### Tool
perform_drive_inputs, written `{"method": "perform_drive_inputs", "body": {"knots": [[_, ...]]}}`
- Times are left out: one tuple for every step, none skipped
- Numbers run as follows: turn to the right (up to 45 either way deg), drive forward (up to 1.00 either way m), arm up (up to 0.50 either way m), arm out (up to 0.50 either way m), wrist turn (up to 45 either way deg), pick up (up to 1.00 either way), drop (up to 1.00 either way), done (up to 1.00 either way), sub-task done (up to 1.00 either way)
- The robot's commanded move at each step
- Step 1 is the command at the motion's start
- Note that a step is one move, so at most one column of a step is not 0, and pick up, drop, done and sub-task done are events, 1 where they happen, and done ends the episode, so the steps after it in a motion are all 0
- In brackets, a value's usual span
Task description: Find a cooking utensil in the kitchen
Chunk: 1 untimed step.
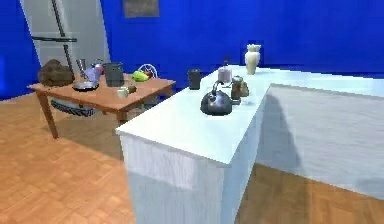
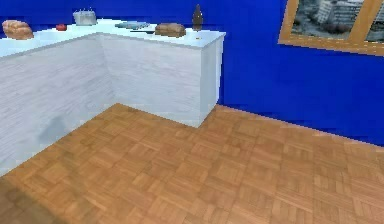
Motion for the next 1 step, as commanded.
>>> {"method": "perform_drive_inputs", "body": {"knots": [[0.0,0.05,0.00,0.00,0.0,0.00,0.00,0.00,0.00]]}}
